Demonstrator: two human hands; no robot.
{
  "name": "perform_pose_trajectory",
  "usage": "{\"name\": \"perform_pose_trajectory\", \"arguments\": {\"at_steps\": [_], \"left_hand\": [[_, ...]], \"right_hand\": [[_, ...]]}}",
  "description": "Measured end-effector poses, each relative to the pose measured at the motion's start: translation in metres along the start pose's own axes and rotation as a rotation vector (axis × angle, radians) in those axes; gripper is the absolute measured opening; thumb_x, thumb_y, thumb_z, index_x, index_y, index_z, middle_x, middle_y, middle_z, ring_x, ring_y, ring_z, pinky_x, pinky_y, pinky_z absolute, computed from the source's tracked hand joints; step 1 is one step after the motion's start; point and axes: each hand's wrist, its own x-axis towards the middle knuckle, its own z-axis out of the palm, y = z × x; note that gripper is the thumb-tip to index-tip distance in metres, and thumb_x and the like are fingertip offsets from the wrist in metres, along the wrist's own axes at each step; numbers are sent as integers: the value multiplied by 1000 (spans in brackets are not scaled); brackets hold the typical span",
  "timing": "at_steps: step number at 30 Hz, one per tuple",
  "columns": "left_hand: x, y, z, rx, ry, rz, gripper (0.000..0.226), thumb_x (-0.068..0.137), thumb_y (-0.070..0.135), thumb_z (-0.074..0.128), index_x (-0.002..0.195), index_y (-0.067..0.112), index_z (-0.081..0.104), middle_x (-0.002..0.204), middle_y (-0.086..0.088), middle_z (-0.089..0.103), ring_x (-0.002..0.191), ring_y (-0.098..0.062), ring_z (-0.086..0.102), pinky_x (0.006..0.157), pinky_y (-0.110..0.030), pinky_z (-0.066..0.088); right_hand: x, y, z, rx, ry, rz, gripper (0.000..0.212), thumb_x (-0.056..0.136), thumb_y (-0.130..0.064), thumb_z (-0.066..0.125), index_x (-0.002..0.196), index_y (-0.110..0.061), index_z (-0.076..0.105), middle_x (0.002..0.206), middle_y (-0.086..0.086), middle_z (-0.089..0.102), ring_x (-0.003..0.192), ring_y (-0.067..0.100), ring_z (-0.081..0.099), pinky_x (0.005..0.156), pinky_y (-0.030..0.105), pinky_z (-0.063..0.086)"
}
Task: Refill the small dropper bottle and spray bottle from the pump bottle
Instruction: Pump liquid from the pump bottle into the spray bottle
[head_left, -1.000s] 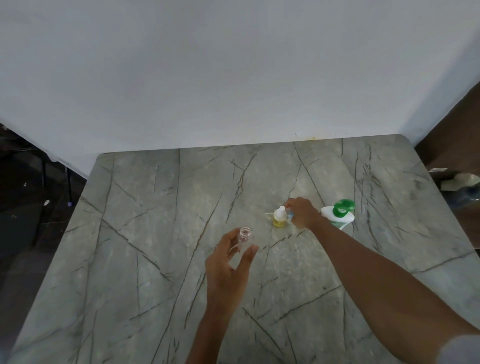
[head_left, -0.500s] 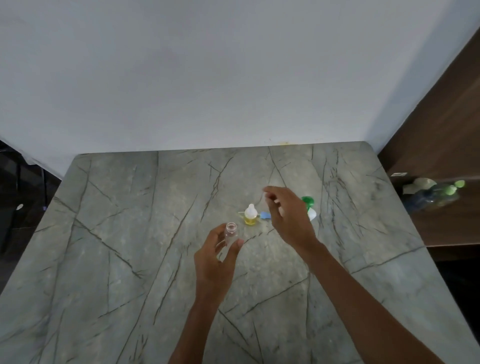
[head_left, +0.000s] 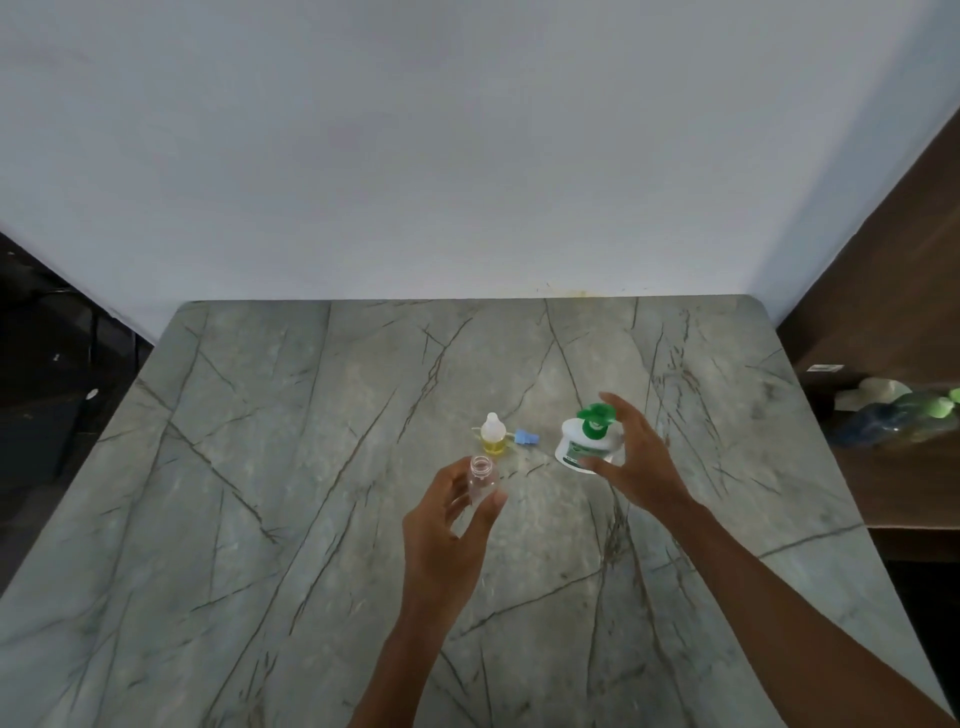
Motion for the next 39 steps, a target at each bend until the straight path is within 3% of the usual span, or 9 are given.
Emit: {"name": "perform_pose_trajectory", "arguments": {"at_steps": [4,7,15,20,25,29,34,39], "left_hand": [[-3,3,4,-20,29,-24,37,81,33,70,115,19,64,109,15,71,102,-1,66,87,-22,55],[-3,4,5,-14,41,-29,38,81,35,70,115,19,64,108,16,71,102,-1,66,86,-22,55],[-1,5,1,20,56,-11,43,81,41,67,116,16,63,110,13,70,102,-3,66,86,-21,55],[1,7,-4,27,30,5,45,81,45,64,116,16,64,109,18,68,103,1,65,86,-16,53],[5,10,-15,-4,12,8,45,81,43,65,117,17,64,111,16,68,105,1,64,87,-15,52],[7,10,-28,-33,0,15,43,82,41,65,117,18,63,112,15,69,106,-1,64,89,-19,53],[9,7,-51,-55,-12,37,41,84,40,68,118,18,63,114,13,69,108,-5,64,91,-25,54],[13,-1,-76,-31,-45,67,45,84,48,65,119,20,63,116,14,68,109,-5,64,91,-25,55]], "right_hand": [[5,5,18,109,34,14,68,71,-25,80,127,-28,42,115,-10,56,101,11,56,81,16,42],[7,10,29,97,58,-4,58,76,-27,75,126,-21,46,111,-9,59,102,15,59,81,19,44],[0,-25,21,243,76,28,85,78,-15,73,140,-32,17,131,8,50,100,20,60,81,40,56],[-11,-55,3,207,183,-152,86,73,-16,78,139,-23,22,125,3,50,95,12,57,74,10,50],[-28,-93,-7,336,215,-220,89,73,-32,76,139,-34,16,114,-13,54,88,11,65,68,22,56],[-41,-120,-1,337,224,-216,85,74,-39,74,137,-46,16,103,-34,55,84,-1,63,62,14,53],[-51,-150,1,236,199,-272,81,73,-45,72,135,-54,20,106,-18,57,82,-6,63,62,13,53],[-58,-176,9,153,172,-293,77,73,-41,72,135,-47,28,112,-31,46,91,-13,57,65,3,46]]}}
